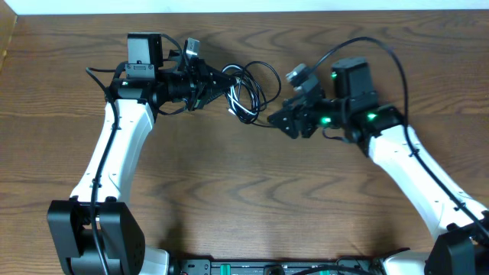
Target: Untangle cables
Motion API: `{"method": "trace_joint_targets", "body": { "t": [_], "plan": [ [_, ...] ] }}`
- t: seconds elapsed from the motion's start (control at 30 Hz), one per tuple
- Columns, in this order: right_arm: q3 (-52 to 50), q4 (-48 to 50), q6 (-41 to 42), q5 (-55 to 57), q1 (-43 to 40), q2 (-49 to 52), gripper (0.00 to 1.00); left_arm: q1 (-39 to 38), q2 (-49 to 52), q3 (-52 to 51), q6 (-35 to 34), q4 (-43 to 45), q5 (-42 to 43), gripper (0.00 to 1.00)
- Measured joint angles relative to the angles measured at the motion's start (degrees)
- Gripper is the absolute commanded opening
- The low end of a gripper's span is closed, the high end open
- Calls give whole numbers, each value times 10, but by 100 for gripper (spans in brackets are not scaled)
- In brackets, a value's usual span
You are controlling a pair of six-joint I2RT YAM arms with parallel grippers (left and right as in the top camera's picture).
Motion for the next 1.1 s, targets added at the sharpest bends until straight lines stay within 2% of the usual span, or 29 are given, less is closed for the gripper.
{"method": "trace_joint_targets", "body": {
  "t": [0.2, 0.3, 0.37, 0.4, 0.47, 0.53, 0.67, 0.93, 1.1],
  "plan": [
    [0, 37, -3, 61, 48, 0, 55, 0, 1, 0, -6, 0, 1, 8],
    [0, 63, 0, 93, 62, 0, 45, 0, 1, 0, -6, 0, 6, 8],
    [0, 81, 8, 115, 68, 0, 30, 0, 1, 0, -7, 0, 15, 8],
    [0, 88, 16, 129, 71, 0, 19, 0, 1, 0, -7, 0, 19, 8],
    [0, 98, 30, 149, 74, 0, 8, 0, 1, 0, -8, 0, 29, 7],
    [0, 105, 45, 170, 75, 0, 1, 1, 1, 0, -8, 1, 34, 8],
    [0, 150, 68, 199, 71, 0, 1, 1, 1, 0, -6, 0, 39, 8],
    [-2, 308, 97, 194, 18, -33, 1, 1, 1, 0, 14, -6, 41, 8],
    [-1, 322, 106, 186, -23, -99, 2, 1, 2, 0, 37, -14, 41, 8]
  ]
}}
